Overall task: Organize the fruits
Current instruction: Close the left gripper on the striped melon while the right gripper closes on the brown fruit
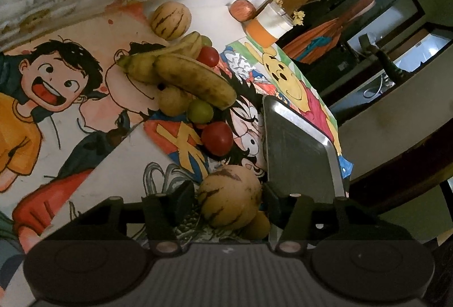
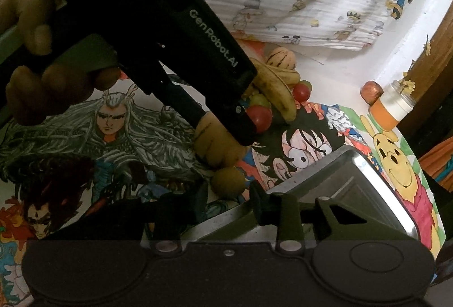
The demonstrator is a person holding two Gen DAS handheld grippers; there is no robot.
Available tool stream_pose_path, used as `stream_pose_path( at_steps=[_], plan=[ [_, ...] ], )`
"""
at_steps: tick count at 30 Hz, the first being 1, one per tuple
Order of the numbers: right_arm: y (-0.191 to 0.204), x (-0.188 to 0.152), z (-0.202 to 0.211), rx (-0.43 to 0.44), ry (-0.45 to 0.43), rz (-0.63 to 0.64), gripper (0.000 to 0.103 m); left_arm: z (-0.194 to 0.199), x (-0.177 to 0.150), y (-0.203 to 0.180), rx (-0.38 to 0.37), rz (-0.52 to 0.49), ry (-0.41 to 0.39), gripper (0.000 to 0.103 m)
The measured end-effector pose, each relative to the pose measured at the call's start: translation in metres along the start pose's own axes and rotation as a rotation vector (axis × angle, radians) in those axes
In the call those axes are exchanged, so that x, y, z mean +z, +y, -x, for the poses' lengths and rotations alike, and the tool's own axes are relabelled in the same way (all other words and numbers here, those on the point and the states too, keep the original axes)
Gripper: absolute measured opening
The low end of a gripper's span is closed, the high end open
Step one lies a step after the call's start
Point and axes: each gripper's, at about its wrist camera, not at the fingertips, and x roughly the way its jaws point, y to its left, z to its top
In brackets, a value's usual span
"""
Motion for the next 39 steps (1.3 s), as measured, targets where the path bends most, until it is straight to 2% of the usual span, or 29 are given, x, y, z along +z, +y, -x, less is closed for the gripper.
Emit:
stream_pose_path(
  at_steps=[17,28,33,39],
  plan=[
    [-0.001,-0.004,0.003,-0.001,-0.019,-0.026,0.028,-0.002,0.001,-0.002,0.005,0.003,0.008,0.054],
    [-0.011,-0.013,0.017,-0.017,-0.084,-0.121,0.027,0.006,-0.003,-0.006,0.005,-0.001,-0.018,0.054],
    [-0.030,-0.023,0.032,-0.070,-0.128,-0.210,0.027,0.013,0.000,-0.017,-0.001,-0.021,-0.064,0.054],
    [-0.068,-0.039,0.042,-0.188,-0.149,-0.351,0.027,0.009,0.012,-0.044,-0.007,-0.071,-0.123,0.054]
  ],
)
